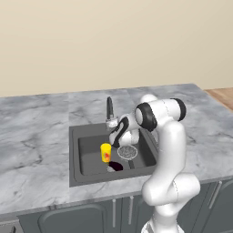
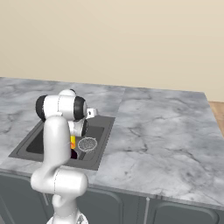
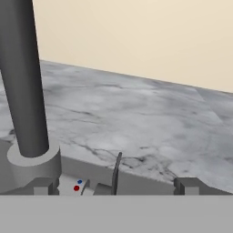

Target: Pick the cup and strainer and place them in the sink. Then turn on the water.

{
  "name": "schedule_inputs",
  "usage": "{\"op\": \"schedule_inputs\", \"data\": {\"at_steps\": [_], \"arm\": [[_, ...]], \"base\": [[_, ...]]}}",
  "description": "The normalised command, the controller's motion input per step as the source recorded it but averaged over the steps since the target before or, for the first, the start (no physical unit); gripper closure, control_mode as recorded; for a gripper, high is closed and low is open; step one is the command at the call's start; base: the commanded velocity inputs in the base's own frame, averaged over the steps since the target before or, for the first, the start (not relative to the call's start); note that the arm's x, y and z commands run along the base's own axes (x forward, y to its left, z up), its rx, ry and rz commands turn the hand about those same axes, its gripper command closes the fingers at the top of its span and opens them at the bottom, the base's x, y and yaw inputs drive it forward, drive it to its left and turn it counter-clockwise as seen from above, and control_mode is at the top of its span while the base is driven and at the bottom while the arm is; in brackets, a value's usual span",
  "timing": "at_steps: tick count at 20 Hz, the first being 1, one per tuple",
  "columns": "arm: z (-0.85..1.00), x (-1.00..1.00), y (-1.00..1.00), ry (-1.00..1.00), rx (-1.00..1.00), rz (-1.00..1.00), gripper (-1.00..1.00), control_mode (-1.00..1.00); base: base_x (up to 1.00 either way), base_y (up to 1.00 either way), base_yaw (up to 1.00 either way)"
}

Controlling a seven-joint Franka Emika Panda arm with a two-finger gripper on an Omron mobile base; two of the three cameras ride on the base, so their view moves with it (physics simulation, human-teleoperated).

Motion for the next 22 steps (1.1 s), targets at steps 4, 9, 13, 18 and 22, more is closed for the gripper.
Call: {"op": "schedule_inputs", "data": {"at_steps": [4,9,13,18,22], "arm": [[-0.10,0.01,0.00,-0.04,0.00,0.00,-1.00,-1.00],[-0.09,0.03,0.00,-0.04,0.00,0.00,-1.00,-1.00],[0.00,0.04,0.00,-0.01,0.01,0.00,-1.00,-1.00],[0.00,0.00,-0.03,0.00,0.06,0.00,-1.00,-1.00],[0.00,0.00,-0.12,0.00,0.08,0.00,-1.00,-1.00]], "base": [[0.00,0.00,0.00],[0.00,0.00,0.00],[0.00,0.00,0.00],[0.00,0.00,0.00],[0.00,0.00,0.00]]}}
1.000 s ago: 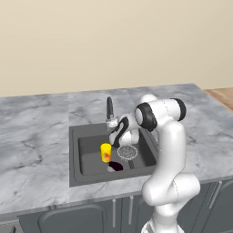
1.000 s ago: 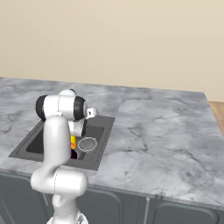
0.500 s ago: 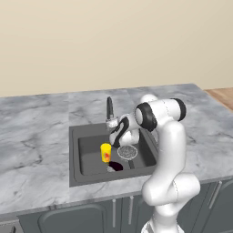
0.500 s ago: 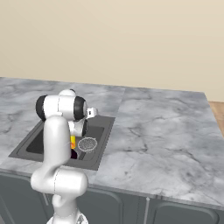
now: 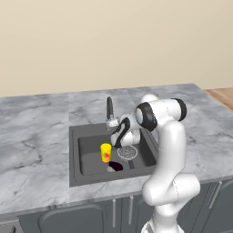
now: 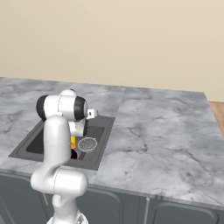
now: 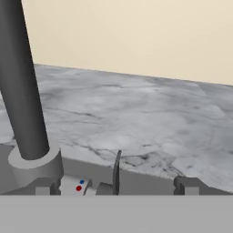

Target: Pick the cup and strainer and place them in the sink. Then turn on the water.

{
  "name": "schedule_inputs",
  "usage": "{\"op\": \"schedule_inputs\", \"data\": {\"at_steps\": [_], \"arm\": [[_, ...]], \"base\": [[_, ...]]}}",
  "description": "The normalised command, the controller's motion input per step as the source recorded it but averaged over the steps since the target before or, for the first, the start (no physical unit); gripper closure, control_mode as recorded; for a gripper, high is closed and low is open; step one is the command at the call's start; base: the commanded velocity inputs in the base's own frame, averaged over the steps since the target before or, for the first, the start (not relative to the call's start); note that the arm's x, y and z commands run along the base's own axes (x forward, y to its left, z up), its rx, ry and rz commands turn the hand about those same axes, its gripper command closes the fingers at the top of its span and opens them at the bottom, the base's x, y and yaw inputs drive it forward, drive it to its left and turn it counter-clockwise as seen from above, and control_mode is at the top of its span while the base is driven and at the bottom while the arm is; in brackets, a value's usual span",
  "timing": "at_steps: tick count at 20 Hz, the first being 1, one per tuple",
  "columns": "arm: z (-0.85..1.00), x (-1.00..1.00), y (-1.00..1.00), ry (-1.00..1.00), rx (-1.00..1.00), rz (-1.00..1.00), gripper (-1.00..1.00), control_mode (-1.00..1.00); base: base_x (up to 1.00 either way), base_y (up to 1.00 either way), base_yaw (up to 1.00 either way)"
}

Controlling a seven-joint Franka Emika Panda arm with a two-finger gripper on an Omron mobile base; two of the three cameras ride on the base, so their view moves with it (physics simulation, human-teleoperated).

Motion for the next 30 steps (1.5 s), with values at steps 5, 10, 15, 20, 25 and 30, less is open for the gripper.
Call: {"op": "schedule_inputs", "data": {"at_steps": [5,10,15,20,25,30], "arm": [[0.04,0.00,-0.21,0.00,0.10,0.00,-1.00,-1.00],[0.00,0.00,-0.16,-0.01,0.04,0.00,-1.00,-1.00],[0.00,0.00,-0.06,-0.05,0.00,0.00,-1.00,-1.00],[0.00,0.01,0.00,-0.08,0.00,0.00,-1.00,-1.00],[-0.15,0.01,0.01,-0.07,0.00,0.00,-1.00,-1.00],[-0.33,0.00,0.01,-0.08,0.00,0.00,-1.00,-1.00]], "base": [[0.00,0.00,0.00],[0.00,0.00,0.00],[0.00,0.00,0.00],[0.00,0.00,0.00],[0.00,0.00,0.00],[0.00,0.00,0.00]]}}
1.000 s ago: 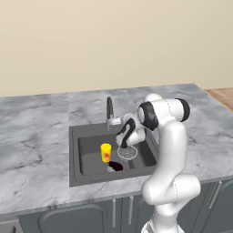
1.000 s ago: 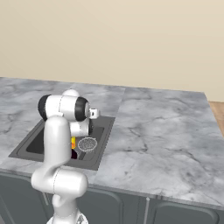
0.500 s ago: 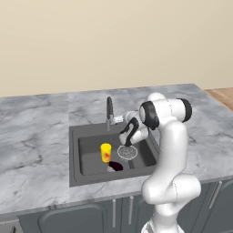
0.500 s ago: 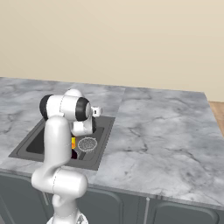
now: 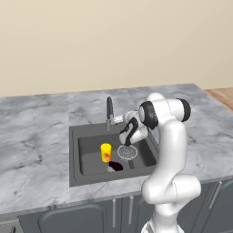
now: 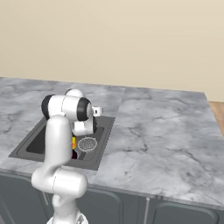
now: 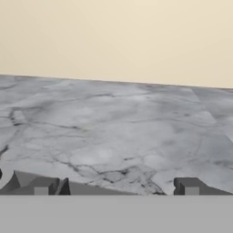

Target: Pick the cup and strainer and place them in the sink. Then turn on the water.

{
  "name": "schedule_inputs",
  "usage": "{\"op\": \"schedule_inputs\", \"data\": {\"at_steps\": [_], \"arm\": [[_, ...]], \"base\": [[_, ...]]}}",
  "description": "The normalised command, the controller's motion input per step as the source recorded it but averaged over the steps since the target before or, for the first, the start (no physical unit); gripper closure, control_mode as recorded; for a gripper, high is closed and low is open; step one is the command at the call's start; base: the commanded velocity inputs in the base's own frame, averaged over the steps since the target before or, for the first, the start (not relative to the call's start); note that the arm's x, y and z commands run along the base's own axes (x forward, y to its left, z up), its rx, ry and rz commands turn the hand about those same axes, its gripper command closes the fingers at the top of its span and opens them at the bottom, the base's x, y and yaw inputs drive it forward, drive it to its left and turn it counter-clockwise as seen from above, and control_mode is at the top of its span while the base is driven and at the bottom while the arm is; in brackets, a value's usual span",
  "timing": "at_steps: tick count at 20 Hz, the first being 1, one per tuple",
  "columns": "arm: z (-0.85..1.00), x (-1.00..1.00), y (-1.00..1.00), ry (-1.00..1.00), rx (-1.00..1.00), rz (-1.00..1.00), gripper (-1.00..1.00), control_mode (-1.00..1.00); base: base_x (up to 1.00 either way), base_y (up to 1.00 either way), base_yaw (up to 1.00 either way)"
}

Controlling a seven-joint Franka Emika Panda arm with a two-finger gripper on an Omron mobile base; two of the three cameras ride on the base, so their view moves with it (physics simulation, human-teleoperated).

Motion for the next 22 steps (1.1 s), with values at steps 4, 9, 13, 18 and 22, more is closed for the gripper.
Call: {"op": "schedule_inputs", "data": {"at_steps": [4,9,13,18,22], "arm": [[-0.20,0.00,0.00,-0.08,0.00,0.00,-1.00,-1.00],[-0.12,0.00,0.00,-0.06,0.00,0.00,-1.00,-1.00],[-0.03,-0.08,-0.04,-0.05,0.00,0.00,-1.00,-1.00],[0.00,-0.13,-0.31,-0.03,0.00,0.00,-1.00,-1.00],[0.00,-0.12,-0.32,-0.02,0.01,0.00,-1.00,-1.00]], "base": [[0.00,0.00,0.00],[0.00,0.00,0.00],[0.00,0.00,0.00],[0.00,0.00,0.00],[0.00,0.00,0.00]]}}
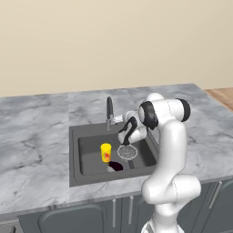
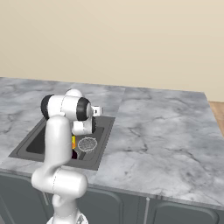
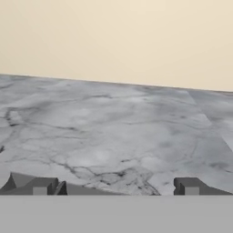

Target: Pick the cup and strainer and place them in the sink. Then turn on the water.

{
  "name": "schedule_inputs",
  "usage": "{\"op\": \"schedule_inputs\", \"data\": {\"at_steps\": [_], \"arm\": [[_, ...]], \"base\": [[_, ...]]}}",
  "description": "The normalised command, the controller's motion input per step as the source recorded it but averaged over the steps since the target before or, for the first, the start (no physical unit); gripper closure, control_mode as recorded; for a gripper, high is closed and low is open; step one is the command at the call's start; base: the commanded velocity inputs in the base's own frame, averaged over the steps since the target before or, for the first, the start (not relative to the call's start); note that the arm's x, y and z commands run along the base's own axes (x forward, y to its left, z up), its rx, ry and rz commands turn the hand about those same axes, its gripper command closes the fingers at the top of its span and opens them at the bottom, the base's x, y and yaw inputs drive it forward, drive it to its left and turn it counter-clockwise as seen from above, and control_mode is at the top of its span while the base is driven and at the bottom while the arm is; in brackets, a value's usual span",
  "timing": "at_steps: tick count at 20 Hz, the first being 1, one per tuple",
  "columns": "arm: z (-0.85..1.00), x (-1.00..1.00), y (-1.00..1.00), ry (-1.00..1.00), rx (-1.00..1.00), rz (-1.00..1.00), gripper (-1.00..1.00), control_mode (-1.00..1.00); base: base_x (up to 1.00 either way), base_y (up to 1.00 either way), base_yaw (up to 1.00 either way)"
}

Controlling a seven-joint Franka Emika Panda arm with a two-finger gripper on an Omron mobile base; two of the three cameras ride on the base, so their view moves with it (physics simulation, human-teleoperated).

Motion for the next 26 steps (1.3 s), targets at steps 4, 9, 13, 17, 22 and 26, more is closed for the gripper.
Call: {"op": "schedule_inputs", "data": {"at_steps": [4,9,13,17,22,26], "arm": [[0.00,-0.02,-0.43,-0.01,0.03,0.00,-1.00,-1.00],[0.00,0.00,-0.48,-0.01,0.04,0.00,-1.00,-1.00],[0.00,0.00,-0.50,0.00,0.04,0.00,-1.00,-1.00],[0.00,0.00,-0.55,0.00,0.05,0.00,-1.00,-1.00],[0.00,0.00,-0.60,0.00,0.05,0.00,-1.00,-1.00],[0.00,0.00,-0.58,-0.01,0.01,0.00,-1.00,-1.00]], "base": [[0.00,0.00,0.00],[0.00,0.00,0.00],[0.00,0.00,0.00],[0.00,0.00,0.00],[0.00,0.00,0.00],[0.00,0.00,0.00]]}}
